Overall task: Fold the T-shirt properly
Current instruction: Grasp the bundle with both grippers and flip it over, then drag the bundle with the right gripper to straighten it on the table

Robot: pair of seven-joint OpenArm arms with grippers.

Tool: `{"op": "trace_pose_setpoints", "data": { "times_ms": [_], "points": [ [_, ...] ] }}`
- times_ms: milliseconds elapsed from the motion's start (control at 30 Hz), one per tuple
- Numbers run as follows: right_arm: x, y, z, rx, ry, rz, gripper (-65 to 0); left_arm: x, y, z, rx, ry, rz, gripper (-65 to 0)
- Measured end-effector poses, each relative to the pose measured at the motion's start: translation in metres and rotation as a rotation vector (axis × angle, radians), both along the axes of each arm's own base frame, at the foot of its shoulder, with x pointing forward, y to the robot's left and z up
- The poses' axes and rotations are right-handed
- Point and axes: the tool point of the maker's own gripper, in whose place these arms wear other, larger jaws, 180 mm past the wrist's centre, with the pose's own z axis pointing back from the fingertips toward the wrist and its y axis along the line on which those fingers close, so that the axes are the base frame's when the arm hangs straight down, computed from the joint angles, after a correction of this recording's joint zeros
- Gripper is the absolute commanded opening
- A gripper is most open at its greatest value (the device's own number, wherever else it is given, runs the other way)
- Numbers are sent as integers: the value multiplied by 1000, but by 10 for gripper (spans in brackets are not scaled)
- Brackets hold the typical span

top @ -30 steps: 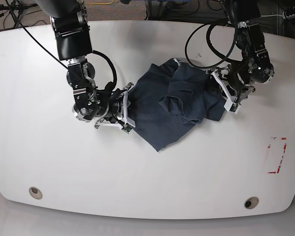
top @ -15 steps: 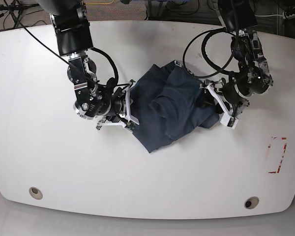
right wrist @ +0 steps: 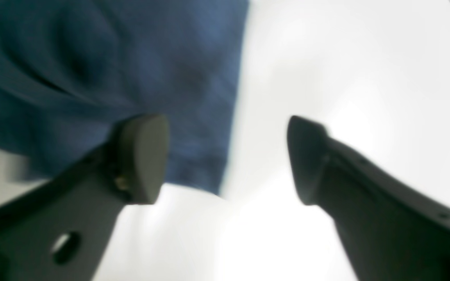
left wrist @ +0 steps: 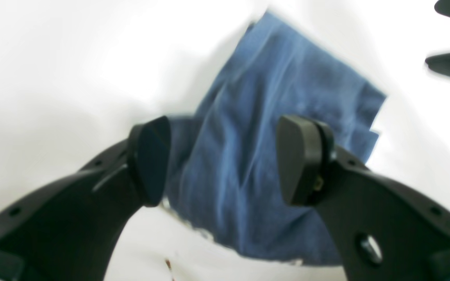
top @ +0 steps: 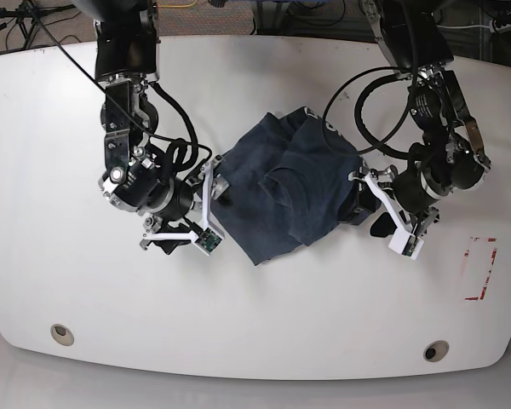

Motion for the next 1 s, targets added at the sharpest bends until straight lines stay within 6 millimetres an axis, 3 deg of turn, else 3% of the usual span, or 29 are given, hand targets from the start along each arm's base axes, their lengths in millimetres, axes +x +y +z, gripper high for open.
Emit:
{"op": "trace_pose_setpoints", "data": {
  "times_ms": [167, 267, 500, 633, 733, 1000],
  "points": [
    [-17, 36, -1, 166, 59, 64, -92, 1, 23, 14, 78, -43, 5, -253],
    [-24, 53, -5, 245, 106, 88, -97, 0, 52, 16, 121, -43, 59, -253],
    [-27, 73, -22, 358, 210, 97, -95, -5, 117, 28, 178, -56, 206, -253],
    [-24, 79, -34, 376, 242, 81, -95, -14, 144, 29, 213, -50, 258, -253],
    [-21, 86, -38, 435, 260, 81, -95, -21, 156, 27, 234, -32, 282, -253],
    [-26, 91, -72, 484, 360, 32, -97, -28, 171, 28, 261, -27, 299, -253]
  ]
}}
